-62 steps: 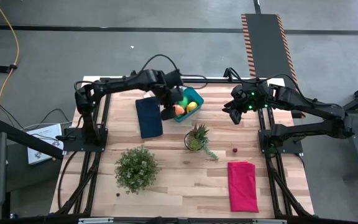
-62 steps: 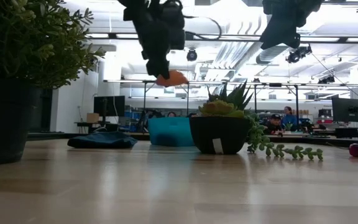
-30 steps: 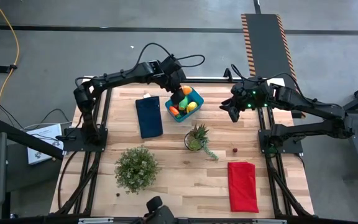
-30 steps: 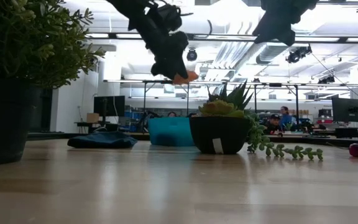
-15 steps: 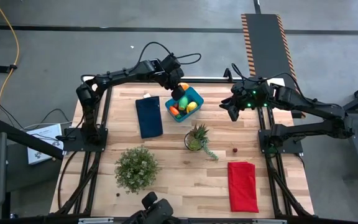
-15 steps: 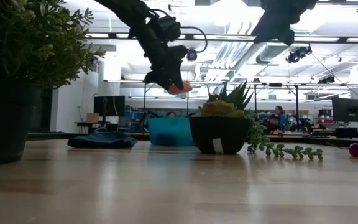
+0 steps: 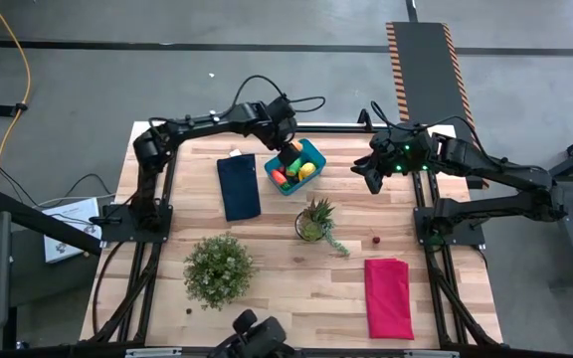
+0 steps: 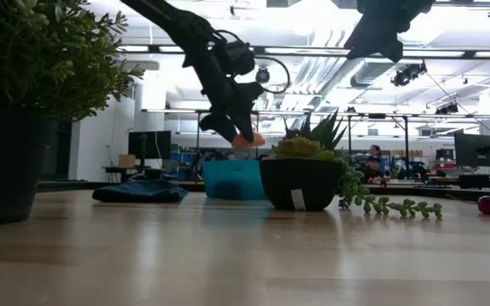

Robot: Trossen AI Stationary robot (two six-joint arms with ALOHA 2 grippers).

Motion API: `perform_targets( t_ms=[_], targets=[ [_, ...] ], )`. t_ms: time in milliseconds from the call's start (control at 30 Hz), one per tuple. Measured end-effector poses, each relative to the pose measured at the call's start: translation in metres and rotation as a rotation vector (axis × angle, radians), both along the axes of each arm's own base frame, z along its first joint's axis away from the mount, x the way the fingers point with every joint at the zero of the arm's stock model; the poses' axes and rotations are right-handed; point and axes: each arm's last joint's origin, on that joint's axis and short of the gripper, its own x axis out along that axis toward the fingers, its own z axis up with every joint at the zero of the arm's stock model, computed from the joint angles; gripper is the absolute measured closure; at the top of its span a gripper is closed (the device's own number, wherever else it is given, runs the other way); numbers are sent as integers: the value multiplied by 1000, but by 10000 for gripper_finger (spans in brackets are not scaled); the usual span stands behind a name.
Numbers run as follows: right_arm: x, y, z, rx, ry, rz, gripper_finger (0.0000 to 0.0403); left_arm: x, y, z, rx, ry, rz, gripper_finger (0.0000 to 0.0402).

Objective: Pick and placing Produce into tupperware
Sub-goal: Put the orange croissant into the blue bin

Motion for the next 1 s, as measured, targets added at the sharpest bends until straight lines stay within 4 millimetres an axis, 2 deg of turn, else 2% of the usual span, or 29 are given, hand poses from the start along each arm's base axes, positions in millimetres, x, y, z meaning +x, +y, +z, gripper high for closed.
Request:
perform_targets(
  t_ms=[533,1000],
  targets=[
    [0,0,0,-6,2,4,289,15,-13,-25,-32,79,-14,197],
    [0,0,0,-6,2,4,289,15,-15,-25,0,102,-29,197]
  ],
)
